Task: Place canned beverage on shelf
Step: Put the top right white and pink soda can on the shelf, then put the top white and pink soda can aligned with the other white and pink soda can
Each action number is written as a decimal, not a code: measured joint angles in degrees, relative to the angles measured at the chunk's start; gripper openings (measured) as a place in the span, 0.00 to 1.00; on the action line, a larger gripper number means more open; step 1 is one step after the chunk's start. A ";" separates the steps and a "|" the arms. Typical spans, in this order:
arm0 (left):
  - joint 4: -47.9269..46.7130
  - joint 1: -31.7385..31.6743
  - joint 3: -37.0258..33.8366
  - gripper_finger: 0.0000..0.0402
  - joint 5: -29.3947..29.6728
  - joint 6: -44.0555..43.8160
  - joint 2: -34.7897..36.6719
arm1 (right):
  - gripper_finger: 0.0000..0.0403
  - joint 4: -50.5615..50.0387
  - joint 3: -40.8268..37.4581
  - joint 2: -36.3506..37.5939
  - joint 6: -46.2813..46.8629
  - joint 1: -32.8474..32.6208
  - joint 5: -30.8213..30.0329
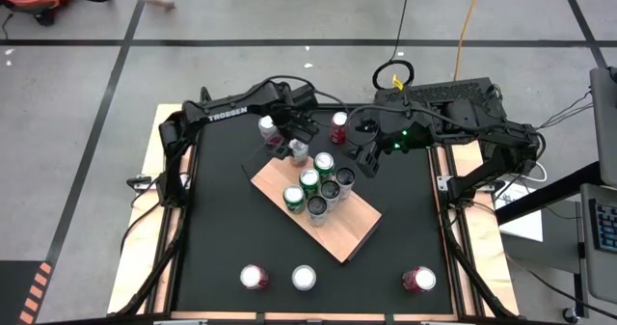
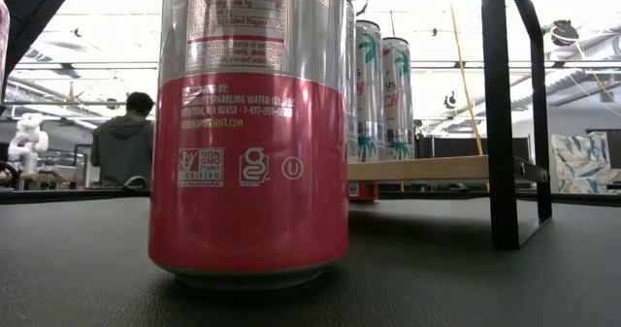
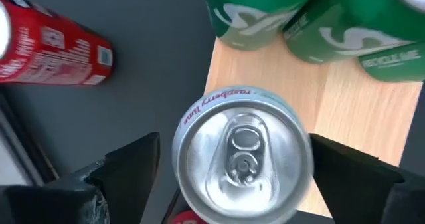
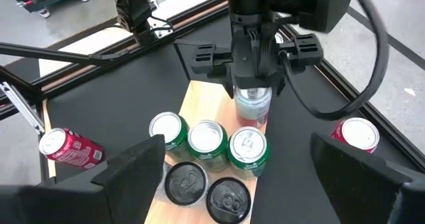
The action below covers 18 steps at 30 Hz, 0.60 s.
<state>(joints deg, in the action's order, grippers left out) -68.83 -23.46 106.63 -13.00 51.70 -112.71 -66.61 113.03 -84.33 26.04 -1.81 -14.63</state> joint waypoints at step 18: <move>2.32 2.85 0.60 0.90 10.63 -26.20 16.60 | 0.87 2.17 0.00 0.00 -0.20 -0.01 -0.17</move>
<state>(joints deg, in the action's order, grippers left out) -66.51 -20.62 107.23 -2.37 25.50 -96.11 -64.44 113.03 -84.33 25.85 -1.83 -14.80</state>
